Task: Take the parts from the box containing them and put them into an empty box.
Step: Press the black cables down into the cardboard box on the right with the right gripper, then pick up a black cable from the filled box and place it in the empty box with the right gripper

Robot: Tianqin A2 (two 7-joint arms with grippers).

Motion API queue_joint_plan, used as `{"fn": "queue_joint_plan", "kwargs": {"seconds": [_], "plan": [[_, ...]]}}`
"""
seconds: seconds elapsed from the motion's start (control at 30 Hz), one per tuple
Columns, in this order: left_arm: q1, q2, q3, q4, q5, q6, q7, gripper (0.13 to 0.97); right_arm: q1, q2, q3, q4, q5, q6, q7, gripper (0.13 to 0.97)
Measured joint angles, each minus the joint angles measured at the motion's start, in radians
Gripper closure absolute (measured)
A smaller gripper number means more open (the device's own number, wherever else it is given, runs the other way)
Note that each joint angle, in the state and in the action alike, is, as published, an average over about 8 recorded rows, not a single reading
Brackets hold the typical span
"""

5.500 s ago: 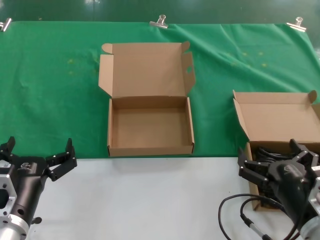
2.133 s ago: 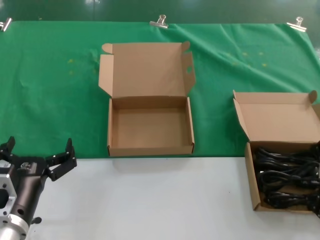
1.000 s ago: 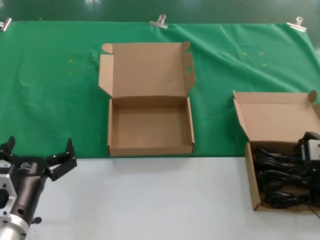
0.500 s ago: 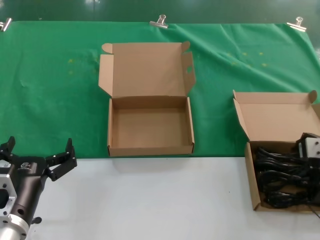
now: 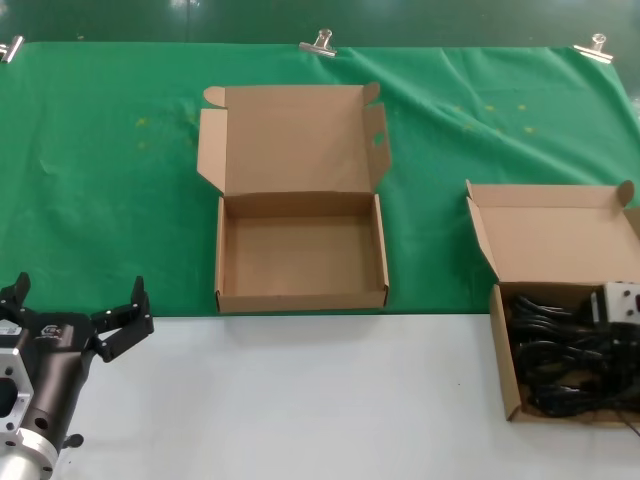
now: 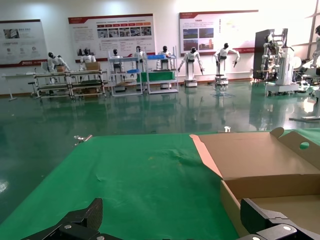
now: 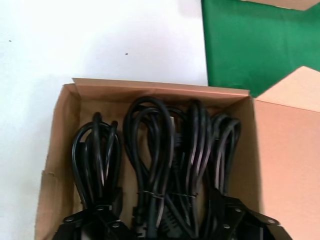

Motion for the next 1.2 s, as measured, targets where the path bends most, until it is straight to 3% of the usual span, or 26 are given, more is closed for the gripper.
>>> {"fn": "queue_joint_plan", "kwargs": {"seconds": [0.2, 0.33, 0.6, 0.9, 1.2], "plan": [[0.0, 0.0, 0.0, 0.0, 0.0, 0.0, 0.0, 0.132, -0.015, -0.002, 0.007, 0.002, 0.003, 0.0, -0.005, 0.55], [0.0, 0.0, 0.0, 0.0, 0.0, 0.0, 0.0, 0.132, -0.019, -0.002, 0.013, 0.001, 0.004, 0.0, -0.007, 0.55], [0.0, 0.0, 0.0, 0.0, 0.0, 0.0, 0.0, 0.132, -0.019, 0.004, 0.023, 0.007, 0.005, -0.005, -0.007, 0.744], [0.0, 0.0, 0.0, 0.0, 0.0, 0.0, 0.0, 0.132, -0.026, 0.026, 0.035, 0.047, 0.004, -0.021, 0.007, 0.866], [0.0, 0.0, 0.0, 0.0, 0.0, 0.0, 0.0, 0.132, -0.039, 0.054, 0.049, 0.109, 0.005, -0.042, 0.028, 0.902]]}}
